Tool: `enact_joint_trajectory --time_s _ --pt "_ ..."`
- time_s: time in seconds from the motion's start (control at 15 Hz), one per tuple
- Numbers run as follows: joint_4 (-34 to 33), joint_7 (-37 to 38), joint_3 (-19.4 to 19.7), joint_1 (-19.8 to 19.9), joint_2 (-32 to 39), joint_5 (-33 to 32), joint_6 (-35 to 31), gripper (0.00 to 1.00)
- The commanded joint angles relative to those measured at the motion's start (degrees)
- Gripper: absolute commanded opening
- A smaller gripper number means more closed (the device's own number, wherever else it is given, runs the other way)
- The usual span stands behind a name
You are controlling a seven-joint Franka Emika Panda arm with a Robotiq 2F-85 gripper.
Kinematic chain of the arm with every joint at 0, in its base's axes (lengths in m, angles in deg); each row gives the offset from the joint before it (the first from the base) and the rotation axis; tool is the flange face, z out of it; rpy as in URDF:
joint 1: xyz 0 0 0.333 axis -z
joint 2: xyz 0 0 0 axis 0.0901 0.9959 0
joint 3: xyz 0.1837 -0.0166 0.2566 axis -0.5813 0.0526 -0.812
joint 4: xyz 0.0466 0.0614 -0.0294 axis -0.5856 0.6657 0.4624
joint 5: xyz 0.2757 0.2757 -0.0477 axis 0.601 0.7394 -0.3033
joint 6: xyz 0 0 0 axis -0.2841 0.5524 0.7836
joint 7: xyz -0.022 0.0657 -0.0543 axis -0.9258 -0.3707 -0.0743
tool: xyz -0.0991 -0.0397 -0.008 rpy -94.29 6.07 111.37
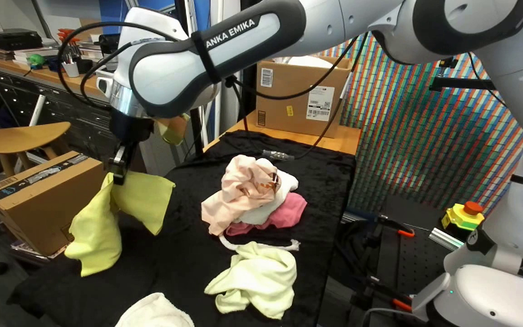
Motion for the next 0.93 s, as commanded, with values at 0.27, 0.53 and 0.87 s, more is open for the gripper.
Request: enact_joint_trajectory --time_s 0.27,0.53,0.87 --pt "25.15 -6.62 -1.41 8.85 -16.06 12.01 -12.96 0.06" --pt "36.83 -14.01 -4.82 14.83 -24.2 21.62 -13.94 0.05" --pt "50.45 -25.87 -4.3 18.76 -37.36 38.59 -9.51 0.05"
